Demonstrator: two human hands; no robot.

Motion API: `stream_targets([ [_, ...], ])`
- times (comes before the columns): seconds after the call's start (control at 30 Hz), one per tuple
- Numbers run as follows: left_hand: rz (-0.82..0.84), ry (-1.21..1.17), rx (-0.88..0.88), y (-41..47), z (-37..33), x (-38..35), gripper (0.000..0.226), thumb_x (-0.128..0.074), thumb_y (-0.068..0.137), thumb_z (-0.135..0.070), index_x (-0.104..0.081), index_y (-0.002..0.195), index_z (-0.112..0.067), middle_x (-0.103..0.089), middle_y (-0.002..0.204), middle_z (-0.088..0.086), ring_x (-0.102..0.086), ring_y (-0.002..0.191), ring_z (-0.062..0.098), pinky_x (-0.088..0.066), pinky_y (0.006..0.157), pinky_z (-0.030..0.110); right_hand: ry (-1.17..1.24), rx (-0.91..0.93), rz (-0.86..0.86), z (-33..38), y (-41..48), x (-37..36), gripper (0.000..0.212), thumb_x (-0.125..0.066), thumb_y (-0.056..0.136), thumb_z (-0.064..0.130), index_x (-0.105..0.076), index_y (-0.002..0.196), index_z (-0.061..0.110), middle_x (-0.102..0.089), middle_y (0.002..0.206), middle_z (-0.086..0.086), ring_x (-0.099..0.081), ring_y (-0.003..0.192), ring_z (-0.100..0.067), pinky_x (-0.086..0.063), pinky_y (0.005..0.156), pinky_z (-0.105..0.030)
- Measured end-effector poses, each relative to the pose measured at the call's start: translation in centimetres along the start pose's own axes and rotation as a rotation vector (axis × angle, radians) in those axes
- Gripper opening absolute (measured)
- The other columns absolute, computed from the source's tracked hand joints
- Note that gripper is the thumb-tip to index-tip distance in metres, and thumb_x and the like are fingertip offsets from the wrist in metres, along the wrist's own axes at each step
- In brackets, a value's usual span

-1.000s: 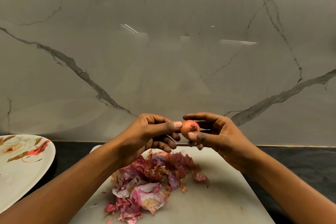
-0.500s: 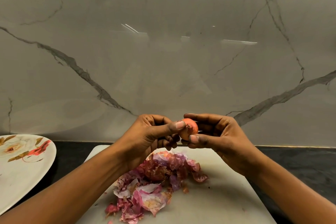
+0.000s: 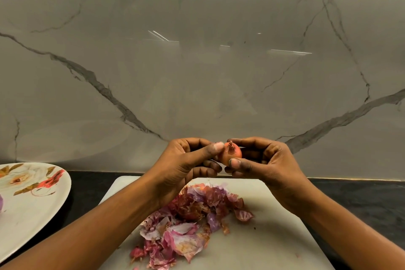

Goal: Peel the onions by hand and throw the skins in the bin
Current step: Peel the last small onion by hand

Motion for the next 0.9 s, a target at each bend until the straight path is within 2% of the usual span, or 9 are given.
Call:
stream_targets([
  [0.1, 0.012, 0.056, -0.005, -0.10, 0.10, -0.21, 0.034, -0.083, 0.079, -0.020, -0.077, 0.108, -0.002, -0.078, 0.101, 0.017, -0.074, 0.085, 0.024, -0.062, 0.076, 0.029, -0.028, 0.015, -0.022, -0.06, 0.03, 0.01, 0.048, -0.084, 0.071, 0.006, -0.074, 0.118, 0.008, -0.080, 0.107, -0.012, -0.079, 0.098, -0.030, -0.063, 0.075, -0.029],
  [0.27, -0.008, 0.050, -0.029, -0.35, -0.17, -0.28, 0.016, -0.085, 0.073, -0.015, -0.083, 0.088, -0.013, -0.078, 0.106, 0.018, -0.076, 0.090, 0.024, -0.062, 0.076, 0.028, -0.029, 0.027, -0.010, 0.00, -0.09, -0.12, 0.050, -0.085, 0.069, 0.003, -0.074, 0.118, 0.007, -0.081, 0.105, -0.012, -0.079, 0.098, -0.030, -0.064, 0.077, -0.029],
  [0.43, 0.012, 0.003, -0.036, -0.54, -0.39, -0.25, 0.013, -0.084, 0.071, -0.011, -0.084, 0.083, -0.012, -0.078, 0.104, 0.021, -0.075, 0.083, 0.023, -0.062, 0.073, 0.027, -0.002, 0.027, -0.001, 0.08, -0.18, -0.09, 0.052, -0.085, 0.067, 0.004, -0.075, 0.117, 0.007, -0.080, 0.106, -0.015, -0.079, 0.098, -0.032, -0.064, 0.078, -0.031],
  [0.53, 0.015, -0.032, -0.035, -0.50, -0.39, -0.20, 0.007, -0.080, 0.075, -0.007, -0.083, 0.081, -0.009, -0.077, 0.093, 0.018, -0.073, 0.073, 0.019, -0.061, 0.066, 0.025, 0.032, 0.016, 0.003, 0.06, -0.21, -0.17, 0.051, -0.085, 0.066, 0.004, -0.076, 0.116, 0.007, -0.080, 0.107, -0.015, -0.079, 0.099, -0.032, -0.064, 0.077, -0.030],
  [0.67, 0.023, -0.037, -0.044, -0.36, -0.30, 0.16, 0.011, -0.080, 0.077, -0.008, -0.082, 0.086, -0.003, -0.077, 0.096, 0.022, -0.073, 0.080, 0.025, -0.063, 0.072, 0.030, 0.052, 0.007, 0.004, -0.04, -0.09, -0.14, 0.051, -0.084, 0.066, 0.004, -0.075, 0.116, 0.007, -0.080, 0.108, -0.016, -0.078, 0.101, -0.033, -0.064, 0.078, -0.031],
  [0.77, 0.025, -0.030, -0.053, -0.26, -0.31, 0.22, 0.011, -0.081, 0.075, -0.013, -0.082, 0.082, -0.005, -0.076, 0.096, 0.022, -0.072, 0.082, 0.027, -0.063, 0.075, 0.033, 0.090, -0.016, 0.037, 0.02, -0.16, -0.11, 0.054, -0.085, 0.065, 0.010, -0.076, 0.118, 0.007, -0.079, 0.112, -0.018, -0.077, 0.103, -0.035, -0.064, 0.079, -0.032],
  [0.9, 0.018, 0.000, -0.059, -0.11, -0.36, 0.48, 0.013, -0.081, 0.076, -0.017, -0.082, 0.081, -0.005, -0.075, 0.089, 0.021, -0.072, 0.075, 0.027, -0.063, 0.069, 0.029, 0.112, -0.037, 0.062, 0.19, -0.24, 0.05, 0.048, -0.081, 0.070, 0.008, -0.078, 0.118, 0.010, -0.078, 0.113, -0.019, -0.078, 0.098, -0.036, -0.064, 0.077, -0.031],
])
Point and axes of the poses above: each hand's wrist, its own y-axis towards the middle knuckle, its own x-axis out of the back of the hand, z = x × y, the point moved 2 cm from there along y, towards the middle knuckle
